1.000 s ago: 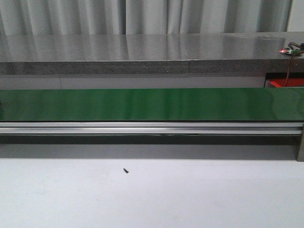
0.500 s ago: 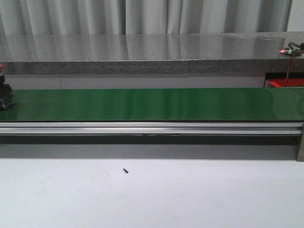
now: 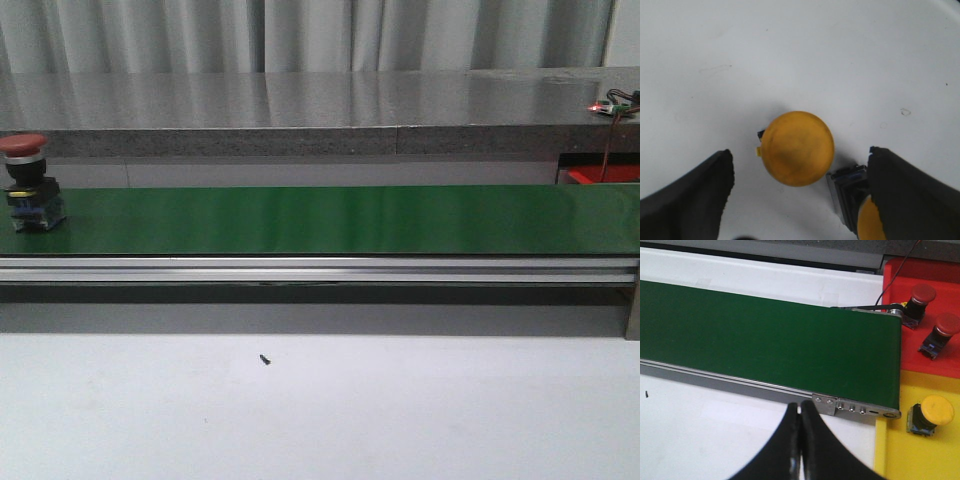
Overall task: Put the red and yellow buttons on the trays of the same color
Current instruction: 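Grasp a yellow push-button from the table with the left gripper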
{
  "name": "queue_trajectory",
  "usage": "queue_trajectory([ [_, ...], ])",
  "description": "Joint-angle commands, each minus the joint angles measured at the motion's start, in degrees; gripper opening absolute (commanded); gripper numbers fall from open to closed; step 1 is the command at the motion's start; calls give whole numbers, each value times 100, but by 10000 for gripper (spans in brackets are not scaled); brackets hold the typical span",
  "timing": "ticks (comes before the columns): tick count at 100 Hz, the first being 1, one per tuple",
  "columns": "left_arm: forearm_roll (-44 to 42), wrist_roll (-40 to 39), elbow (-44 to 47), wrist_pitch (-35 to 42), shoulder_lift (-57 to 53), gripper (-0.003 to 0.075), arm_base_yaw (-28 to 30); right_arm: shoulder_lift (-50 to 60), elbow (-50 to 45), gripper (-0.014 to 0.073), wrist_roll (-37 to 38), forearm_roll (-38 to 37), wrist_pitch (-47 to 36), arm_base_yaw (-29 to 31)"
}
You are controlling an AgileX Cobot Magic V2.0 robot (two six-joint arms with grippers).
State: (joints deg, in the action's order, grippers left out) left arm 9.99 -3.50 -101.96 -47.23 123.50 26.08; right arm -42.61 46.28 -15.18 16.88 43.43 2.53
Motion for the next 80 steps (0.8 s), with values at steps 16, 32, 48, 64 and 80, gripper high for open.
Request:
queue_trajectory([
  [16, 83, -180, -190, 492, -162, 516, 29, 31, 155, -66, -46, 106, -325, 4],
  [32, 83, -192, -190, 569, -129, 494, 29, 31, 155, -66, -46, 106, -325, 4],
  [48, 83, -192, -190, 647, -129, 326, 29, 31, 155, -66, -46, 106, -325, 4],
  [64, 83, -192, -190, 674, -129, 194, 29, 31, 155, -66, -46, 106, -325, 4],
  [80, 54, -153, -190, 532, -264, 178, 29, 31, 155, -66, -46, 106, -325, 4],
])
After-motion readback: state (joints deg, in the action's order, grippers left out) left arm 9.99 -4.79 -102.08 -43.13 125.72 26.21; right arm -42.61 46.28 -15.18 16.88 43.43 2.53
